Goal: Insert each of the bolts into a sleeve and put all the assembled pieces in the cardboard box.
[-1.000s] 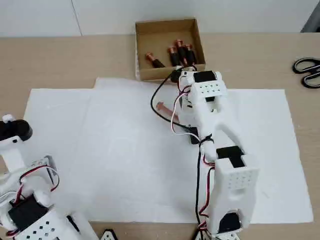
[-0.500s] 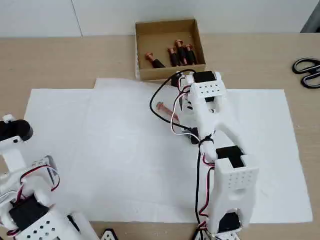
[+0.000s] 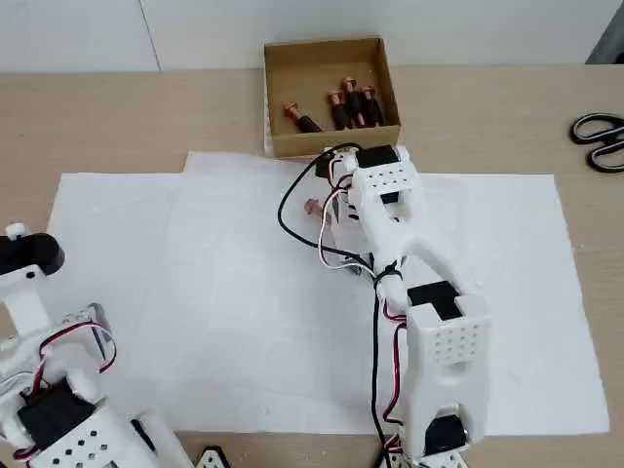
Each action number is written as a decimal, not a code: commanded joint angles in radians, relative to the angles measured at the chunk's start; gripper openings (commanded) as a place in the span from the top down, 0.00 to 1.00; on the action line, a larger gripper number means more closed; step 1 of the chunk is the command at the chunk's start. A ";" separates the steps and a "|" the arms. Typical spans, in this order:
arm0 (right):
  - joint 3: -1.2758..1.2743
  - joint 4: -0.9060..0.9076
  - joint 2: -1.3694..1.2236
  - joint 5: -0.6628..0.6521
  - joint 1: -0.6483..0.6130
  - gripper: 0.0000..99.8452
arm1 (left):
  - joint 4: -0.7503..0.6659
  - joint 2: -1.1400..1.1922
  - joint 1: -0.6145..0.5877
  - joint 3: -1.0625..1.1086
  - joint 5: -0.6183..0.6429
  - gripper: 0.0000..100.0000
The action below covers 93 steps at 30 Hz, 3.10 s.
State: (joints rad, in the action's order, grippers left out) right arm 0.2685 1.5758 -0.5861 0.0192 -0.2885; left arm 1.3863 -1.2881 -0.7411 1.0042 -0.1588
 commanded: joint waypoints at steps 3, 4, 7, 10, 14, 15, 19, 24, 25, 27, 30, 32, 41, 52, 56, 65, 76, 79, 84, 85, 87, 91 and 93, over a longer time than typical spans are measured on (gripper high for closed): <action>0.017 -0.025 -0.016 -0.002 0.027 0.84 | -0.018 0.003 0.005 -0.004 -0.006 0.80; 0.017 -0.025 -0.016 -0.003 0.033 0.86 | -0.018 0.003 0.005 -0.004 -0.006 0.80; 0.017 -0.021 -0.015 -0.003 0.048 0.89 | -0.018 0.003 0.005 -0.004 -0.006 0.80; 0.017 -0.013 -0.015 -0.003 0.065 0.93 | -0.018 0.003 0.005 -0.004 -0.006 0.80; 0.017 0.018 -0.007 -0.009 0.085 0.99 | -0.018 0.003 0.006 -0.004 -0.006 0.80; 0.018 0.027 -0.002 -0.011 0.087 0.99 | -0.018 0.003 0.006 -0.004 -0.006 0.80; 0.018 0.062 0.056 -0.011 0.096 1.00 | -0.018 0.003 0.006 -0.004 -0.006 0.80; 0.018 0.096 0.196 -0.012 0.090 1.00 | -0.018 0.003 0.006 -0.004 -0.006 0.80; 0.018 0.104 0.229 -0.012 0.090 1.00 | -0.018 0.003 0.006 -0.004 -0.006 0.80; 0.017 0.107 0.298 -0.012 0.091 1.00 | -0.018 0.003 0.006 -0.004 -0.006 0.80; 0.015 0.108 0.386 -0.012 0.096 1.00 | -0.018 0.003 0.006 -0.004 -0.006 0.80; 0.014 0.120 0.437 -0.014 0.096 1.00 | -0.018 0.003 0.006 -0.004 -0.006 0.80; 0.012 0.147 0.590 -0.109 0.124 1.00 | -0.006 0.012 0.057 -0.047 -0.006 0.80; -0.063 0.150 0.766 -0.120 0.234 1.00 | 0.087 0.336 0.288 -0.320 0.003 0.80; -0.193 0.142 0.845 -0.132 0.259 1.00 | 0.250 0.655 0.385 -0.599 0.097 0.80; -0.290 0.139 0.966 -0.203 0.252 1.00 | 0.362 1.088 0.628 -0.960 0.313 0.80; -0.324 0.142 0.974 -0.181 0.303 1.00 | 0.236 1.163 1.002 -0.993 0.322 0.80; -0.322 0.142 0.974 -0.180 0.375 1.00 | 0.135 1.165 1.043 -0.967 0.428 0.80; -0.322 0.139 0.975 -0.183 0.530 1.00 | -0.057 1.165 1.049 -0.880 0.744 0.79; -0.322 0.137 0.975 -0.183 0.555 1.00 | -0.107 1.165 1.053 -0.860 0.758 0.79; -0.322 0.125 0.975 -0.183 0.591 1.00 | -0.203 1.165 1.066 -0.817 0.783 0.80; -0.322 0.125 0.975 -0.178 0.628 1.00 | -0.385 1.181 1.112 -0.740 0.872 0.80; -0.322 0.125 0.975 -0.178 0.628 1.00 | -0.445 1.234 1.135 -0.734 0.927 0.80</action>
State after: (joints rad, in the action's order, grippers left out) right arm -0.0644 1.7062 0.3498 -0.1680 0.3253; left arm 1.0441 -0.0882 0.3636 0.2677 0.7050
